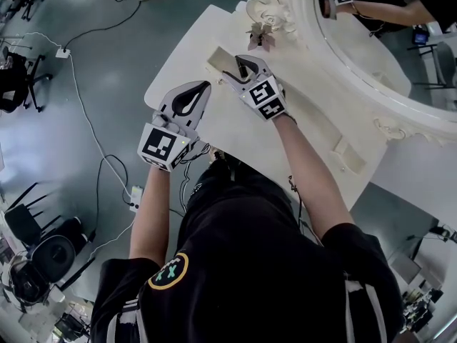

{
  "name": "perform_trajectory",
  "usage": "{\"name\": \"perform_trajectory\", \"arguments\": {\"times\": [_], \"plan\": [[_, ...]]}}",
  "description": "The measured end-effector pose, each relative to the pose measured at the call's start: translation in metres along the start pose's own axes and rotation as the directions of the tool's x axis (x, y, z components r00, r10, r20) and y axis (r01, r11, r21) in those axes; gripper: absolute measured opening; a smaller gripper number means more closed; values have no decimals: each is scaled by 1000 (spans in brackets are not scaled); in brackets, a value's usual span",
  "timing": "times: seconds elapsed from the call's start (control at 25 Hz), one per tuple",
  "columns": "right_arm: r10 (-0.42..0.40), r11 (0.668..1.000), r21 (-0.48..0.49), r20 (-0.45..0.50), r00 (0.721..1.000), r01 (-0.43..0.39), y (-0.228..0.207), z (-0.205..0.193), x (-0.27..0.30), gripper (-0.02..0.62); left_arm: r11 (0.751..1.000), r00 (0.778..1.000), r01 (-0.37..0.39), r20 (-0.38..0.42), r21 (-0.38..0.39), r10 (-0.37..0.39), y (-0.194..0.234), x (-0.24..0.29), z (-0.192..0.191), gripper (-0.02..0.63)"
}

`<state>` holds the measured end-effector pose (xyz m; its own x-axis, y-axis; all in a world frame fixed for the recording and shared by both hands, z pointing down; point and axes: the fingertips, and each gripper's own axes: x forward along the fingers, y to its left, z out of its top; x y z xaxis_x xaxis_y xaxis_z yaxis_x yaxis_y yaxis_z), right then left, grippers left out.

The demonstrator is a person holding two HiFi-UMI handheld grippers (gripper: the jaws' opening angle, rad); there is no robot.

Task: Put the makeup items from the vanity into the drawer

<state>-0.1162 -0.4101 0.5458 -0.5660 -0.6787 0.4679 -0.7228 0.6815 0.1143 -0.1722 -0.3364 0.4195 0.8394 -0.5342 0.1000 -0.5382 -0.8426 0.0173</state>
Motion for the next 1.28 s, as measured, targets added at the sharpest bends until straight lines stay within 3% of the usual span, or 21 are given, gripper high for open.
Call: {"name": "perform_trajectory", "arguments": {"times": [0.28, 0.52, 0.68, 1.28], "plan": [[-32, 999, -22, 123, 992, 35, 9, 46, -43, 243, 1000, 1000, 15, 13, 13, -16, -4, 5, 8, 22], [-61, 995, -57, 272, 960, 79, 25, 100, -105, 193, 998, 998, 47, 32, 33, -48, -15, 14, 21, 21], [-84, 979, -151, 323, 943, 139, 33, 122, -143, 21, 996, 996, 74, 46, 50, -76, -26, 17, 31, 21], [-141, 975, -110, 360, 922, 193, 32, 119, -171, 20, 991, 991, 116, 53, 73, -120, -44, 25, 42, 21]]}}
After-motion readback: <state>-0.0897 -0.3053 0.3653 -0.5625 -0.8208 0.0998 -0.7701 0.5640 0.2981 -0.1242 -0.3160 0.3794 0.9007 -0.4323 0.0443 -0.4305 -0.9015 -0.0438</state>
